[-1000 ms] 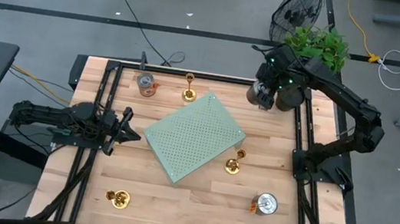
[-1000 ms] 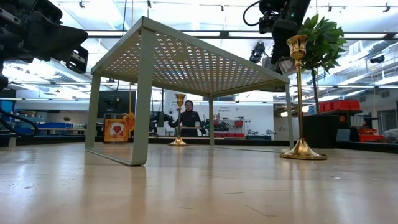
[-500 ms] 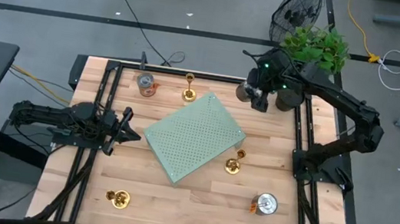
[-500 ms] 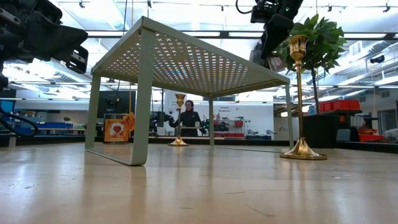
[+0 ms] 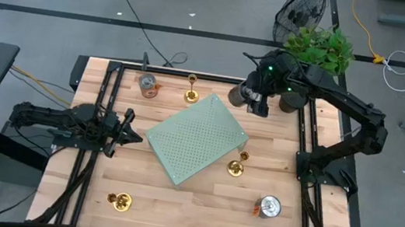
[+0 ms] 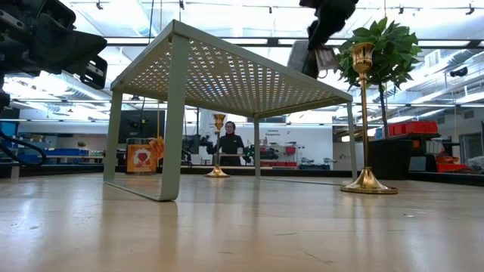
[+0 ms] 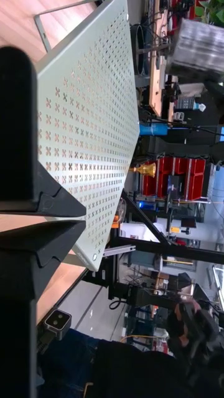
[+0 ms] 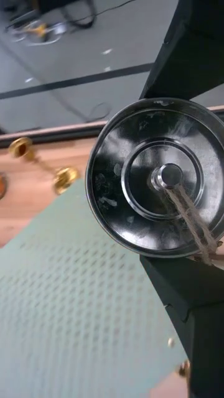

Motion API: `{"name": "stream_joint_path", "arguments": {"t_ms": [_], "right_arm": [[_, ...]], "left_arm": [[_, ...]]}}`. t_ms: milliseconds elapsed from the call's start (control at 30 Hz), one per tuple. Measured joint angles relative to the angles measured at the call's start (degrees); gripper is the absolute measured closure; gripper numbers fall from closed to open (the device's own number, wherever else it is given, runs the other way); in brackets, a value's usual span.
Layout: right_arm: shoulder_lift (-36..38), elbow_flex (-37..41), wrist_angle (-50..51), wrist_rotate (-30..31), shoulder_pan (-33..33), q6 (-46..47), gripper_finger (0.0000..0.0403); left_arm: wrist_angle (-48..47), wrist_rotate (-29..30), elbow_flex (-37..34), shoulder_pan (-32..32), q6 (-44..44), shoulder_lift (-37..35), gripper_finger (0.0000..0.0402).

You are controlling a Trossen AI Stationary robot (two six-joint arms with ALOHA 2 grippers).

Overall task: Pick & Place candle stick holders
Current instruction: Put the top right silver scented candle on the shelf

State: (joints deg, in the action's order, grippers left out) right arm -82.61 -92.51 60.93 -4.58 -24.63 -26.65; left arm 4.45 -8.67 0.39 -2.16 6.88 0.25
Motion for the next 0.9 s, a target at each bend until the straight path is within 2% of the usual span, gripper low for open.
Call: {"name": "stream_joint_path", "arguments": {"t_ms": [200,633,900], "right_arm": [[0.0,-0.77,-1.47,-4.0,3.34,-0.08,0.0034],[-0.33,-0.79,-1.57,-3.87,11.17,2.64,0.0034],[-0.56,-0.79,-2.42,-4.27,12.89,3.68,0.0034]], "left_arm": [[0.0,0.0,0.0,0.0,0.0,0.02,0.0376],[0.0,0.0,0.02,-0.02,0.02,0.0,0.0376],[0.0,0.0,0.02,-0.01,0.0,0.02,0.0376]]}}
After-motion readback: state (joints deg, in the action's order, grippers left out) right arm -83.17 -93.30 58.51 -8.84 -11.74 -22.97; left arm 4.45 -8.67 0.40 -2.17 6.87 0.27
